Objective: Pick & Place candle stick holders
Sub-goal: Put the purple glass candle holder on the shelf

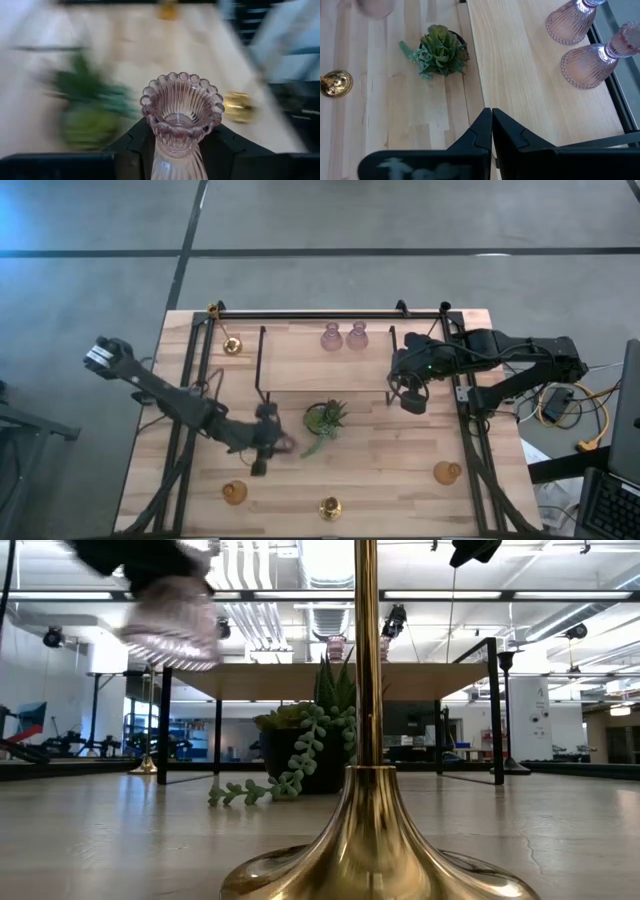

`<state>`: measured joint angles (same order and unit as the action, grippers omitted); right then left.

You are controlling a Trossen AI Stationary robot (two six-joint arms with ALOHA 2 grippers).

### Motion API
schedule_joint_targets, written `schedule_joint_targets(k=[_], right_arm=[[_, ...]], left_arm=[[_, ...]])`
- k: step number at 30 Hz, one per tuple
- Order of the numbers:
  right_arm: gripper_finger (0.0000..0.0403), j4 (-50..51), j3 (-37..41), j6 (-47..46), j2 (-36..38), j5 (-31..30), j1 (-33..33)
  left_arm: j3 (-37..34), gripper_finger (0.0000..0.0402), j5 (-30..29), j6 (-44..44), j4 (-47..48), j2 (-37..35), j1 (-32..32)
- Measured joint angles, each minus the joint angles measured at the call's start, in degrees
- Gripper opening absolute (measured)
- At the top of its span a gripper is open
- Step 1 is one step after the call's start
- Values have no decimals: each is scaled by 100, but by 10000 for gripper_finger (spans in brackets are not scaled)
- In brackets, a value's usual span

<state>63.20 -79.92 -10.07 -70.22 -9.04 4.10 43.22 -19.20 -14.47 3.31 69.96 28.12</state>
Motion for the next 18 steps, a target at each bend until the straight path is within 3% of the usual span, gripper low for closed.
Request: schedule_joint_targets(k=[4,6,12,18], right_arm=[[8,61,0,1,1,0,0],[8,90,0,2,1,0,0],[8,131,0,22,1,0,0],[8,131,0,158,3,0,2]], left_arm=[[508,126,-1257,621,849,-277,-377],[644,126,-1486,964,806,-422,-660],[823,125,-1446,1437,653,-651,-1799],[703,125,-595,1539,-149,-550,-3046]])
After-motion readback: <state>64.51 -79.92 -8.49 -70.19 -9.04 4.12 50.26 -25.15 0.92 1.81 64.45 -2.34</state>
